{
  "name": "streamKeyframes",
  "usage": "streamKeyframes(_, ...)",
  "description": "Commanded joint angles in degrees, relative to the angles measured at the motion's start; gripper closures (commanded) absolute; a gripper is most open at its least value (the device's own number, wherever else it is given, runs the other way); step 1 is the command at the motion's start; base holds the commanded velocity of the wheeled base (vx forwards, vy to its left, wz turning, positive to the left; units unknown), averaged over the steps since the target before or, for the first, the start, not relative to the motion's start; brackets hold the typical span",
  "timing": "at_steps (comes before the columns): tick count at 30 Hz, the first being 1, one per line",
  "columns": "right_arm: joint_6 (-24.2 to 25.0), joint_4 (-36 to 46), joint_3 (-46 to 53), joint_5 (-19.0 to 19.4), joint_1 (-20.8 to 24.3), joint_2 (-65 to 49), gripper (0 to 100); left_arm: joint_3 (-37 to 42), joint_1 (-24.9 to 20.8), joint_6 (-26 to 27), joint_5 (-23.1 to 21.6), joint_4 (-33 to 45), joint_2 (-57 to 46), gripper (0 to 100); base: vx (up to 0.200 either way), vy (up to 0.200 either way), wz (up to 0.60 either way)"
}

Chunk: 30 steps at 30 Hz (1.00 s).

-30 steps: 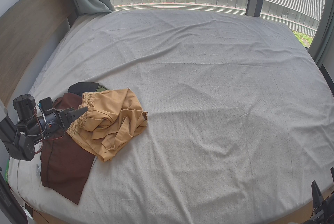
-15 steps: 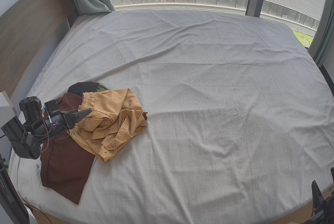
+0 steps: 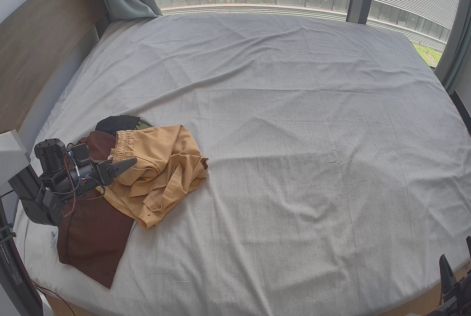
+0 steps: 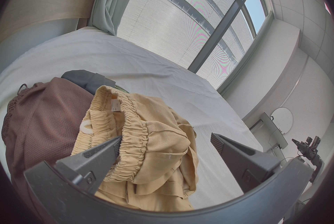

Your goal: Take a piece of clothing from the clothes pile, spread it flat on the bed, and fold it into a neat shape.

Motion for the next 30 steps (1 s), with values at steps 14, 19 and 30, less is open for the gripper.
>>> streamKeyframes(14,0.0,0.1,1.0,0.0,0.0,-0.9,0,3.3,-1.8,-0.9,-2.0,-1.7,-0.3,0,0.0,0.0,0.0)
streamKeyframes(19,0.0,0.0,1.0,0.0,0.0,-0.9,0,2.3,-1.8,-1.0,-2.0,-1.7,0.0,0,0.0,0.0,0.0)
streamKeyframes(30,0.0,0.0,1.0,0.0,0.0,-0.9,0,0.9,-3.5,-1.0,-1.9,-1.7,0.9,0,0.0,0.0,0.0)
